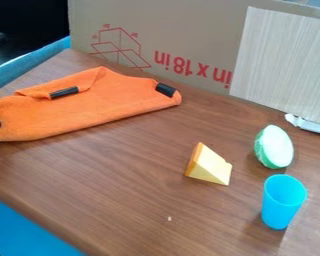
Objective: Fold the cloth from the bottom to the top
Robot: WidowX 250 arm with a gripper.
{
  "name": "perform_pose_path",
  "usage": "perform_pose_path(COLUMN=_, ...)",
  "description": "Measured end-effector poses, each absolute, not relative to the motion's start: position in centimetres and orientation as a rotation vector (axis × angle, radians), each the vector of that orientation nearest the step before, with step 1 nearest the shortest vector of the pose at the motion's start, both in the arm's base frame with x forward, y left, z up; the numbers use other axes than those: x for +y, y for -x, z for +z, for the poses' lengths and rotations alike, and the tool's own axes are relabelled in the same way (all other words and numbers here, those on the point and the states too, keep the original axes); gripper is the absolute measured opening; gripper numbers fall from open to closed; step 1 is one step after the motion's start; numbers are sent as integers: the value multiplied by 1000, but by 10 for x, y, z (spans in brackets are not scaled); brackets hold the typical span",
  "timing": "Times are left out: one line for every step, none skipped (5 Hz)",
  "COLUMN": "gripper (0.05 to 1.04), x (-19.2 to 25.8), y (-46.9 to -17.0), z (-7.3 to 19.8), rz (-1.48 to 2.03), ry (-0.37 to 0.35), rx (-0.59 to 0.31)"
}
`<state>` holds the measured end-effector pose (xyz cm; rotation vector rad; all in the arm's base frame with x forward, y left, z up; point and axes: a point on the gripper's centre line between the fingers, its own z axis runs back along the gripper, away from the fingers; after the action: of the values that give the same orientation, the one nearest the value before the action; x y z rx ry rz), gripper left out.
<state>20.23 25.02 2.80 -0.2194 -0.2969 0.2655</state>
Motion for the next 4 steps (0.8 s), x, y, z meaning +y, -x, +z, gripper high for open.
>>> perform_pose_path(gripper=952, x=251, y=-206, z=20, rz=284, ry=205, rx=-291)
perform_pose_path(gripper=667, x=252, y=-206, z=18, rz=288, ry=203, rx=-290)
perform_pose_path(gripper=382, x=248, y=-206, z=21, rz=277, ry=238, rx=-291)
perform_pose_path(gripper=197, x=253, y=-201, z=29, rz=287, ry=275, rx=-305)
